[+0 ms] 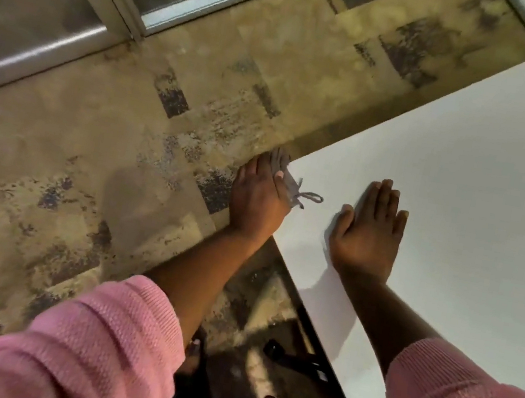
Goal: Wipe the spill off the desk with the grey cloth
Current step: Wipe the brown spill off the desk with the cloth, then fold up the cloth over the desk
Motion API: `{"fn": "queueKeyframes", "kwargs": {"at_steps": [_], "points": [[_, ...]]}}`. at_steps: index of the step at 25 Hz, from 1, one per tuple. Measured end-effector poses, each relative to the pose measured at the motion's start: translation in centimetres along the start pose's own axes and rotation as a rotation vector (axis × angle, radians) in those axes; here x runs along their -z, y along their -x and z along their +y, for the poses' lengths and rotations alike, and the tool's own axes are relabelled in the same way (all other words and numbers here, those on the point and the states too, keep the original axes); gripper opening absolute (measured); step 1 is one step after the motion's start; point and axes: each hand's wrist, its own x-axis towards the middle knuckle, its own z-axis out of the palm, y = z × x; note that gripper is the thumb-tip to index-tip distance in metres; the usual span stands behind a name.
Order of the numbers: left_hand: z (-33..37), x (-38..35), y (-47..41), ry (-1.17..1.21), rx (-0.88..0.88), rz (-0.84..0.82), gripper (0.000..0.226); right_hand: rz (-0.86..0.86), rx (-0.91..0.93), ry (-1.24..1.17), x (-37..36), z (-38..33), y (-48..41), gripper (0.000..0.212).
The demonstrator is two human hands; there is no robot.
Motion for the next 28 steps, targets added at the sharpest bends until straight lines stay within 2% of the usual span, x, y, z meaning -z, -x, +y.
{"fn": "queueKeyframes", "kwargs": {"at_steps": [2, 8, 13, 16, 20, 25, 28], "points": [[-0.4, 0.6, -1.2, -0.075, -0.124, -0.089, 0.036, -0.012, -0.010, -0.004, 0.0, -0.1, 0.1, 0.075], [3.5, -1.8, -5.0, -0.191, -0.429, -0.327, 0.056, -0.025, -0.044, -0.018, 0.1, 0.0, 0.0, 0.071], [8.1, -5.2, -7.9, -0.242, -0.560, -0.394, 0.058, -0.050, -0.044, -0.100, -0.1, 0.1, 0.0, 0.071], [9.5, -6.0, -8.1, -0.240, -0.638, -0.422, 0.060, -0.007, -0.057, -0.192, 0.1, 0.3, 0.1, 0.068], [9.1, -5.5, -8.2, -0.199, -0.599, -0.528, 0.062, 0.095, -0.055, -0.305, 0.1, 0.3, 0.3, 0.065], [10.7, -3.9, -10.0, -0.015, -0.461, -0.724, 0.056, 0.124, -0.030, -0.341, 1.3, 0.4, 0.3, 0.064], [11.4, -2.7, -10.9, 0.063, -0.451, -0.741, 0.046, 0.110, -0.176, -0.433, 2.3, -0.8, -0.5, 0.065]]}}
